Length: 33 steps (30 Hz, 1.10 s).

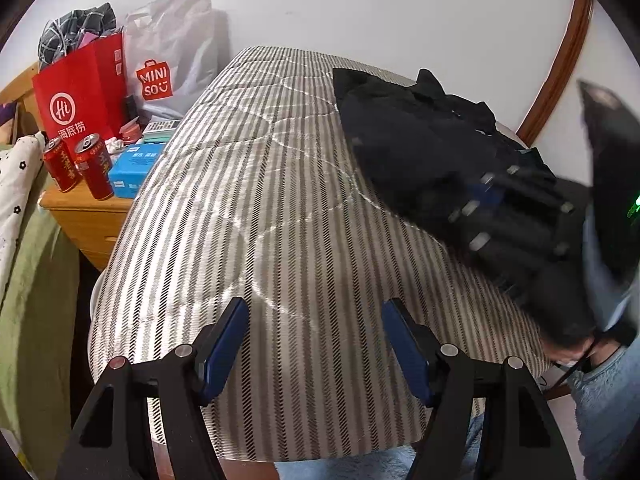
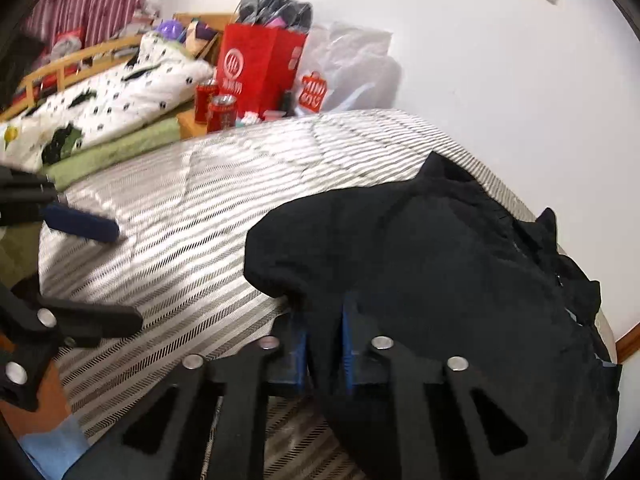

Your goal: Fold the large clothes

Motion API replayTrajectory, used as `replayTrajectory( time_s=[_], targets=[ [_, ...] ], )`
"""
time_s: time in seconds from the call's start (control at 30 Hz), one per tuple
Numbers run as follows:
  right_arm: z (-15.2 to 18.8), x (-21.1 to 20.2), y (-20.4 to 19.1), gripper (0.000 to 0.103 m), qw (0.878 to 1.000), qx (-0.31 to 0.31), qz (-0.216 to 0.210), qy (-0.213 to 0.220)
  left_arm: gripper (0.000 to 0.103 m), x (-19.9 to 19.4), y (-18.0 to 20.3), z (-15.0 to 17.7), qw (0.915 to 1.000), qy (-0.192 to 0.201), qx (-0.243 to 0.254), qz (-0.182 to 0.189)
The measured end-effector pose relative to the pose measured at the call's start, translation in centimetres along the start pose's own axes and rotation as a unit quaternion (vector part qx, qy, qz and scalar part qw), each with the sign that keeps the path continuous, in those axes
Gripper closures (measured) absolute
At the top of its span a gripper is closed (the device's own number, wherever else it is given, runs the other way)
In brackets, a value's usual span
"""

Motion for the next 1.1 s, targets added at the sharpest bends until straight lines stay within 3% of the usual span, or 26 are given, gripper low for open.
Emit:
replayTrajectory(
  time_s=[0.1, 0.27, 0.53, 0.6, 0.77, 0.9, 1.1],
  targets=[
    [-1.3, -2.8, 3.0, 0.094, 0.998, 0.043, 0.016, 0.043, 0.035, 0.0, 0.6, -0.1, 1.0000, 0.001, 0.001, 0.004],
    [-1.6, -7.6, 10.6, 0.095, 0.983, 0.144, 0.062, 0.098, 0.035, -0.3, 2.3, -0.4, 0.9999, 0.007, 0.010, 0.007],
    [5.0, -13.4, 21.5, 0.096, 0.940, 0.296, 0.096, 0.143, 0.035, -0.6, 6.0, -1.3, 0.9991, 0.021, 0.026, 0.027],
    [7.8, -13.5, 22.8, 0.096, 0.935, 0.309, 0.114, 0.131, 0.035, -0.5, 7.2, -1.4, 0.9987, 0.021, 0.032, 0.034],
    [14.2, -12.7, 24.8, 0.095, 0.923, 0.363, 0.106, 0.072, 0.035, 0.0, 11.0, -1.4, 0.9969, 0.019, 0.055, 0.052],
    [17.4, -12.8, 25.1, 0.090, 0.925, 0.363, 0.104, 0.036, 0.036, 1.2, 14.0, -1.3, 0.9951, 0.009, 0.068, 0.071],
    [21.5, -16.3, 27.4, 0.088, 0.923, 0.338, 0.183, 0.004, 0.037, 3.0, 18.7, -0.7, 0.9906, -0.004, 0.086, 0.106]
  ],
)
Point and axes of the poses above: each gripper's, at about its wrist camera, not at the fingertips, and x roughly the way its jaws point, y to its right, z to its underside, the point moved 7 cm from there along x, roughly the way its jaws point, and after that the axes turned 3 degrees about y, right-handed, at the moved point
